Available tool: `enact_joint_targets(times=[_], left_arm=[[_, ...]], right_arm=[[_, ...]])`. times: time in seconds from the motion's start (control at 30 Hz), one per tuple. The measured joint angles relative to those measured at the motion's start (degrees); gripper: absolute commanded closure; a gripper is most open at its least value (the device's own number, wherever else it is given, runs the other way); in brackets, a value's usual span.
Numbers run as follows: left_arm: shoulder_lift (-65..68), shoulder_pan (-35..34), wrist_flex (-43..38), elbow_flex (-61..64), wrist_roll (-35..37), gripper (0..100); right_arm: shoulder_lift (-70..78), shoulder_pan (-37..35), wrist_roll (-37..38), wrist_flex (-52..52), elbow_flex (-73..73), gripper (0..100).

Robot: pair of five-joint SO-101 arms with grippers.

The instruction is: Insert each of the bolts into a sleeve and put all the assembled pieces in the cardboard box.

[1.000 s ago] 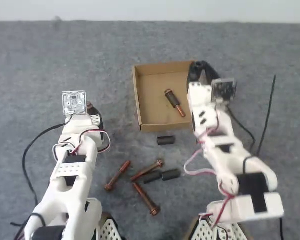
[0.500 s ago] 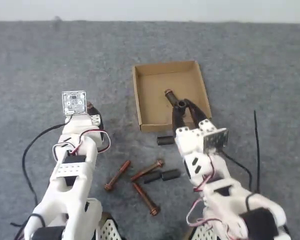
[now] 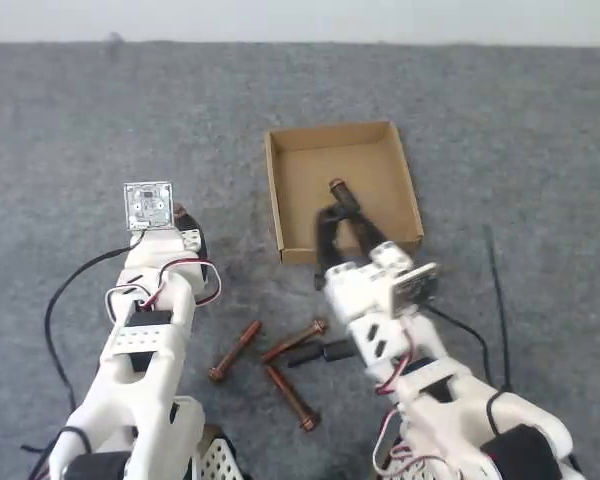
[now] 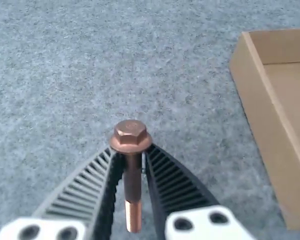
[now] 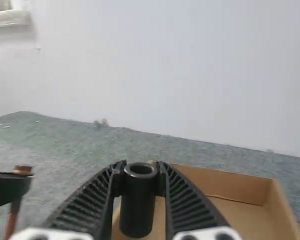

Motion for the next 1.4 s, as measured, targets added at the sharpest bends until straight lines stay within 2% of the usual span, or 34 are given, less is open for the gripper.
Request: enact_joint_targets(times=[0.13, 0.37, 0.57, 0.9, 1.2, 1.4], left_arm=[[0.00, 0.00, 0.00, 0.00, 0.00, 99], [0.00, 0.00, 0.00, 0.00, 0.00, 99], [0.00, 0.00, 0.00, 0.00, 0.00, 99], [0.00, 0.00, 0.00, 0.00, 0.00, 99], [0.00, 0.00, -1.49, -0.18, 0.09, 99], [0.00, 0.09, -2.29, -7.56, 0.09, 99]], right_arm=[[0.00, -4.40, -0.18, 0.00, 0.00, 99.3], [5.19, -4.57, -0.44, -1.49, 0.09, 99.3], [16.97, -4.66, -0.44, -10.55, -0.26, 99.3], [33.49, -5.01, -0.44, -32.18, -0.53, 99.3], [34.02, -5.10, -0.53, -33.93, -0.44, 99.3], [34.02, -5.19, -0.53, -33.93, -0.44, 99.3]])
